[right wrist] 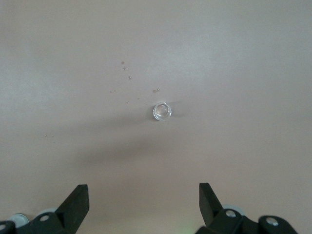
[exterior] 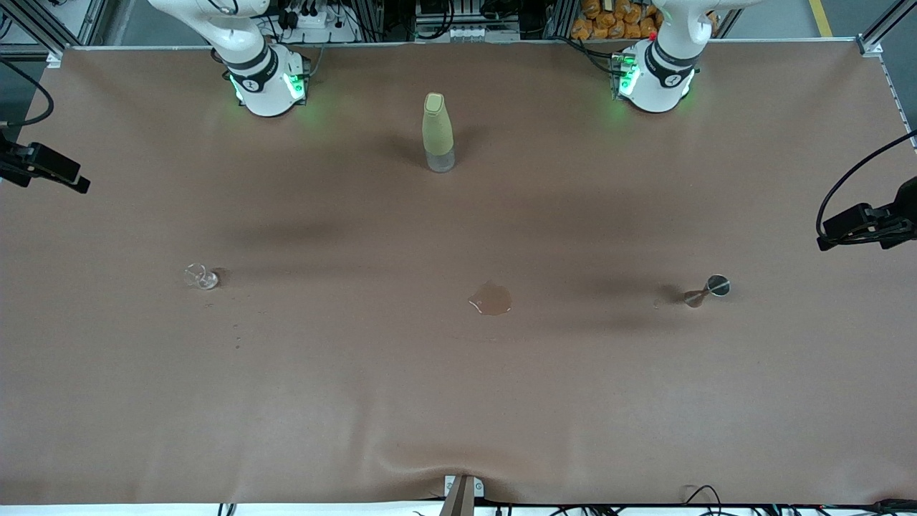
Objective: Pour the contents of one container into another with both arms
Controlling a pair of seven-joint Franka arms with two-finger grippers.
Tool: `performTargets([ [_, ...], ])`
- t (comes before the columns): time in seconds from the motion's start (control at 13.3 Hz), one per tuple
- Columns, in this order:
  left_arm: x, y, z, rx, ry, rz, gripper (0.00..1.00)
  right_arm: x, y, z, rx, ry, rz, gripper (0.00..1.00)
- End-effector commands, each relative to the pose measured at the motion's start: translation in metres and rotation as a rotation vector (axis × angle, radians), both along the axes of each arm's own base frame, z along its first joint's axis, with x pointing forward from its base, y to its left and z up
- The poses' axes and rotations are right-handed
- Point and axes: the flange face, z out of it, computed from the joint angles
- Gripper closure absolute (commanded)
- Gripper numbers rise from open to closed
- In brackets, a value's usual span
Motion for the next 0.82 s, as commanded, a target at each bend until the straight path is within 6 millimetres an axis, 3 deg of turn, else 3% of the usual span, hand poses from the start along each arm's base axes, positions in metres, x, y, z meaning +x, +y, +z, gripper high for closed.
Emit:
performTargets([
  [0.0,0.000,0.000,0.003,0.029,-0.004,-0.001,0.00,0.004,0.000,-0.006,-0.016,0.009,0.018,0.00],
  [0.75,0.001,-0.005,0.007,0.039,-0.012,-0.019,0.00,0.010,0.011,-0.019,-0.015,-0.003,0.039,0.00],
])
